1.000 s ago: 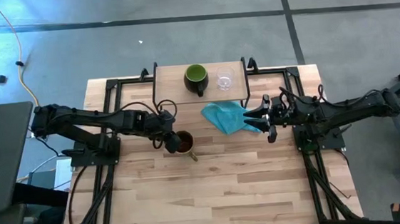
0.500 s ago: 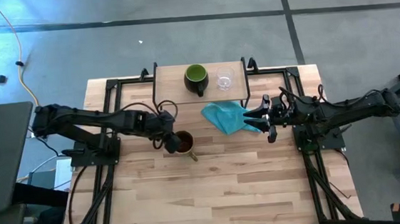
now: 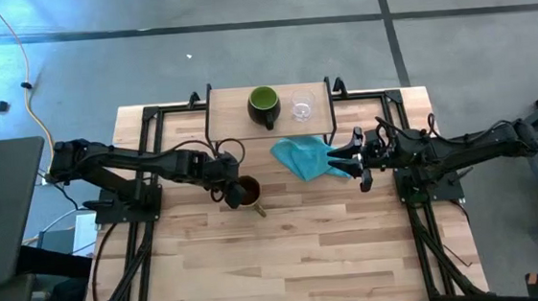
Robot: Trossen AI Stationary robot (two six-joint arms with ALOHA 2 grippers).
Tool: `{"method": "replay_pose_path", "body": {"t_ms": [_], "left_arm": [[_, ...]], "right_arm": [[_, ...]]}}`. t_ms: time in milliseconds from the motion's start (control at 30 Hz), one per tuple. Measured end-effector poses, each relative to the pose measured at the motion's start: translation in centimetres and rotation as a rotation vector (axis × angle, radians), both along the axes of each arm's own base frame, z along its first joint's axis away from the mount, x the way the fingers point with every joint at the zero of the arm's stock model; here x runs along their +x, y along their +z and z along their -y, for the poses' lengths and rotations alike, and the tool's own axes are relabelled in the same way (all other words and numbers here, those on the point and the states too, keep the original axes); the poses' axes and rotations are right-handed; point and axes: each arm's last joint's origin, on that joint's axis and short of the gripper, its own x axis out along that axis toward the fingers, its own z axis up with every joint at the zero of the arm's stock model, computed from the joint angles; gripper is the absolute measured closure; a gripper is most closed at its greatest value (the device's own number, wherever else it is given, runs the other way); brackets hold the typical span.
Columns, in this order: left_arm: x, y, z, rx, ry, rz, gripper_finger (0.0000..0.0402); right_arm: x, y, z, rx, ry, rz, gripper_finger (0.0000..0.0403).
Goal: Stack small to large cups/mugs on shelf
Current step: Put the green and blue mug on the shelf
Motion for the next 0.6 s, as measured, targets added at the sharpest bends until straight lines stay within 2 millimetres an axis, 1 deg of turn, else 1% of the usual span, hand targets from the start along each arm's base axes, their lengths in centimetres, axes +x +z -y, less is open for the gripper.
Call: {"method": "replay_pose_path", "body": {"t_ms": [600], "left_arm": [[-0.07, -0.04, 0.01, -0.025, 0.051, 0.001, 0.0261]], "right_arm": [[0.00, 0.00, 0.00, -0.008, 0.002, -0.001, 0.0275]]}}
